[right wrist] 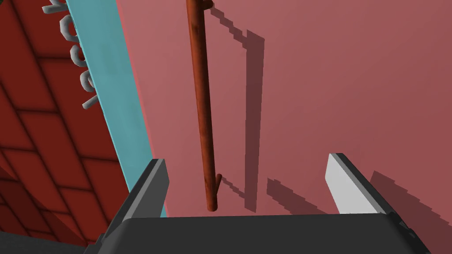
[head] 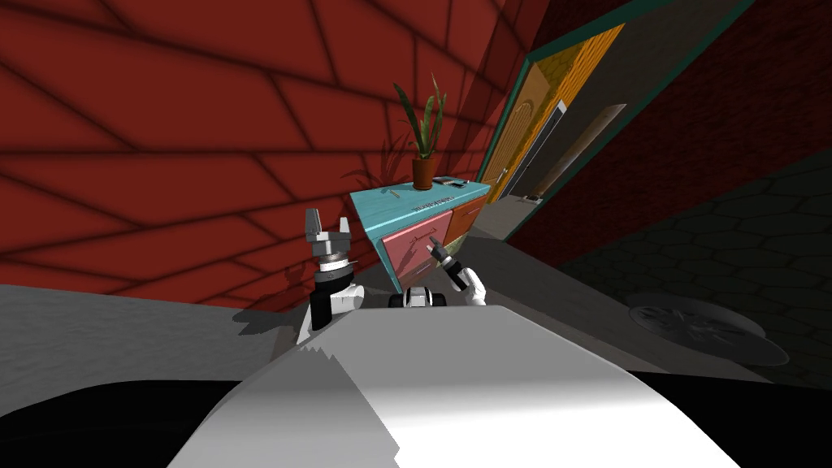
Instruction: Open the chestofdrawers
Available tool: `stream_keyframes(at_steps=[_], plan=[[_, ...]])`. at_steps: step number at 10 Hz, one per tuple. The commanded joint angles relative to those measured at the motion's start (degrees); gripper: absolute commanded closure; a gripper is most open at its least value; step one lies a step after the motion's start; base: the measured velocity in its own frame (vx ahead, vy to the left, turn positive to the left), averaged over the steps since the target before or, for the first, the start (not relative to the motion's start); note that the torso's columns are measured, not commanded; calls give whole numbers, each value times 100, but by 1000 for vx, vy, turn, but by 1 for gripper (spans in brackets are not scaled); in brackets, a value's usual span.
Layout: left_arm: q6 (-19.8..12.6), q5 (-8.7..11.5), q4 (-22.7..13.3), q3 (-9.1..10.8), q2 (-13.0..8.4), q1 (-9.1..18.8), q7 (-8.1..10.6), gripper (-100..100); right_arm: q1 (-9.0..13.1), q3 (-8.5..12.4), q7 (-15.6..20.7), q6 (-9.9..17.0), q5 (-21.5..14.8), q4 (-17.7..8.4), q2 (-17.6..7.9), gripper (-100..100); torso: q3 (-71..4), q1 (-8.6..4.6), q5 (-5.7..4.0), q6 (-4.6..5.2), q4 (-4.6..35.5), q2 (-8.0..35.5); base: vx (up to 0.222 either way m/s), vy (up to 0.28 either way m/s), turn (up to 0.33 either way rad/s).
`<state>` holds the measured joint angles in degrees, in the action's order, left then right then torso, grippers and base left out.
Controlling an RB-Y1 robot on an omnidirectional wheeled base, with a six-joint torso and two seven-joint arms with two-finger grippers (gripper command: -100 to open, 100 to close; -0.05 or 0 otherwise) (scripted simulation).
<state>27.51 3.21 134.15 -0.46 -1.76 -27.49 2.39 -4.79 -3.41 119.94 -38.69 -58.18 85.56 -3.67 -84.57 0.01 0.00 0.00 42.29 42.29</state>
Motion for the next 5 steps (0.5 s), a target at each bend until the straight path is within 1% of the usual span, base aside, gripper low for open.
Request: stream_keyframes(at_steps=[1,2,3,4,5], plan=[[0,0,0,0,0,0,0,0,89,-8,226,1,-105,-113,455,-100,0,-1,0,0,0,-1,-30,0,-38],[0,0,0,0,0,0,0,0,89,-8,226,1,-105,-113,493,-100,-1,-2,0,0,0,-2,-15,-1,0],[0,0,0,0,0,0,0,0,98,-10,251,2,-118,-123,608,-100,-3,-2,0,0,-1,-6,-5,-3,-7],[0,0,0,0,0,0,0,0,98,-18,219,20,-119,-105,542,-100,-4,-2,-1,1,-2,-7,0,0,0],[0,0,0,0,0,0,0,0,244,-47,71,201,-173,-65,502,-100,-3,-3,0,1,-2,-5,31,35,45]])
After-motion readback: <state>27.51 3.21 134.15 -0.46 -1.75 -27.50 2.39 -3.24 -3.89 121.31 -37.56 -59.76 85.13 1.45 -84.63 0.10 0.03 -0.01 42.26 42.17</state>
